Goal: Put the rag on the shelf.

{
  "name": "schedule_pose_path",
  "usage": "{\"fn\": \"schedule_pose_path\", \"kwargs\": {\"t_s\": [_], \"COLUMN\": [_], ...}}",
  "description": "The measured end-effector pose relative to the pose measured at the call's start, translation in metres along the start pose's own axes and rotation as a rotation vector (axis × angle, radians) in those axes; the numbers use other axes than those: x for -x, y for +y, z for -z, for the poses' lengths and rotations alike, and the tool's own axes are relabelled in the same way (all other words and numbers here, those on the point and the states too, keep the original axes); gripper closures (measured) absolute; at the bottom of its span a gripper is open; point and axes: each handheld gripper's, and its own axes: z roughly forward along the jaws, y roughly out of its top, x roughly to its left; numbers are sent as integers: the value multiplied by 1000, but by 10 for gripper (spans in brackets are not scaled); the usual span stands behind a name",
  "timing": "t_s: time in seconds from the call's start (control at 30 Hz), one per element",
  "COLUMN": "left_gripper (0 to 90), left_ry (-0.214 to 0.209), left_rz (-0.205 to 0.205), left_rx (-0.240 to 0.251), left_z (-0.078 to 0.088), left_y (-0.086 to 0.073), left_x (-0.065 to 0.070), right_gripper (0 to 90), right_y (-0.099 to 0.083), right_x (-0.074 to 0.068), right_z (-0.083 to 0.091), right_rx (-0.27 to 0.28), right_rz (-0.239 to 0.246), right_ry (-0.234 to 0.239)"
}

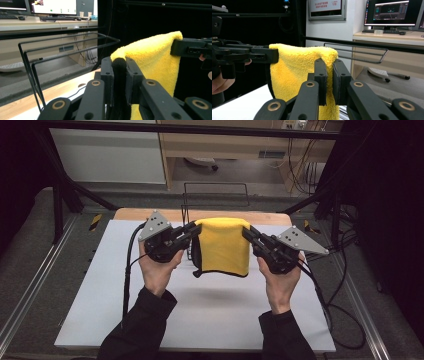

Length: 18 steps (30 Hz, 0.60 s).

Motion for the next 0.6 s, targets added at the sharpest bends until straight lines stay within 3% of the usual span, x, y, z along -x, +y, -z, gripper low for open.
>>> {"fn": "schedule_pose_path", "kwargs": {"t_s": [0.6], "left_gripper": [794], "left_ry": [18], "left_rz": [-12], "left_rx": [113], "left_z": [4], "left_y": [43], "left_x": [-9], "right_gripper": [838], "right_y": [44], "right_x": [-5], "right_z": [-14], "right_rx": [98], "right_rz": [44], "right_ry": [-14]}}
